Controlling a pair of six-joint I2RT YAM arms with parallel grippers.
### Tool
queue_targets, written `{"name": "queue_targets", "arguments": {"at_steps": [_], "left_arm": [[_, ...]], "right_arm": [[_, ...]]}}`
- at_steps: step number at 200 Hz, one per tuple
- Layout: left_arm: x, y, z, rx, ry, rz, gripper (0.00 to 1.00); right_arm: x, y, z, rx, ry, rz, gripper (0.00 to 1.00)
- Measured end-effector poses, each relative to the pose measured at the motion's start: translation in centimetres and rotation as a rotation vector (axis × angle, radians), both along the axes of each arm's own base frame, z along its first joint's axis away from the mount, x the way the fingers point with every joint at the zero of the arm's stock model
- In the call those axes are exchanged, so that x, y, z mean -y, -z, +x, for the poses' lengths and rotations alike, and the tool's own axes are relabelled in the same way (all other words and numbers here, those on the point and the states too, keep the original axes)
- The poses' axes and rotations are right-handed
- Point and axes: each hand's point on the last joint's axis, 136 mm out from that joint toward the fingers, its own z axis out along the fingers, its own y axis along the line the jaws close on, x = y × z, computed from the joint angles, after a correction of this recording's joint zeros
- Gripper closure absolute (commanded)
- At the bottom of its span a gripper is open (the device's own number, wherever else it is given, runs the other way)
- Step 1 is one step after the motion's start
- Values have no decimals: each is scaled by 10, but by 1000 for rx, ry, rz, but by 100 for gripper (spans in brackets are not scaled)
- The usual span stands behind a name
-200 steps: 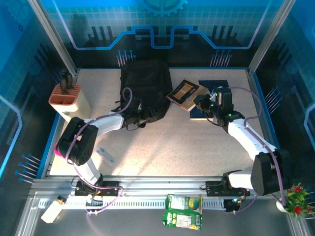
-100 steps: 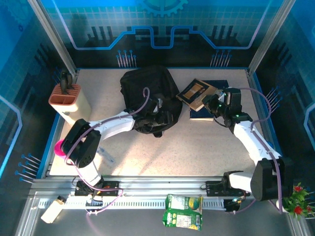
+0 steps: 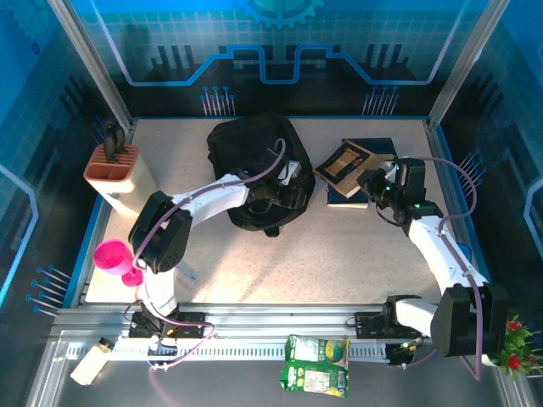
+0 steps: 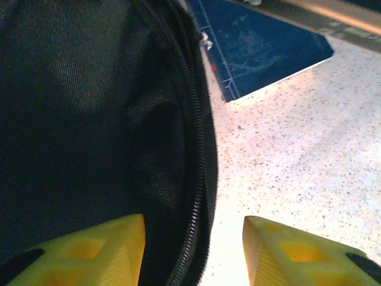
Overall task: Pack the student bag
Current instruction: Open the student bag at the top-center of the table.
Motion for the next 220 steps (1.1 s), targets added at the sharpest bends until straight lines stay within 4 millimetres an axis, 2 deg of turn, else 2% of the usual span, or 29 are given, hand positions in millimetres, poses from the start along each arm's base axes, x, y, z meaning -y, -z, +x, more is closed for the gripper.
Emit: {"name": "queue_targets", "arguments": {"at_steps": [63, 89, 139, 159, 199, 220], "left_arm": [[7, 18, 10, -32, -4, 20, 74], [8, 16, 9, -39, 2, 17, 89], [4, 8, 15, -1, -18, 35, 95], [-5, -14, 23, 74, -72, 39, 96], [-26, -88, 40, 270, -210, -66, 96], [-31, -106, 51, 315, -262, -110, 97]], "right_arm": [[4, 9, -8, -23, 5, -3, 86], [6, 10, -11, -31, 8, -4, 86], [9, -1, -24, -5, -12, -43, 86], [4, -12, -28, 20, -49, -42, 86], [-19, -22, -35, 33, -149, 35, 86], [-36, -22, -40, 21, -188, 54, 86]]}}
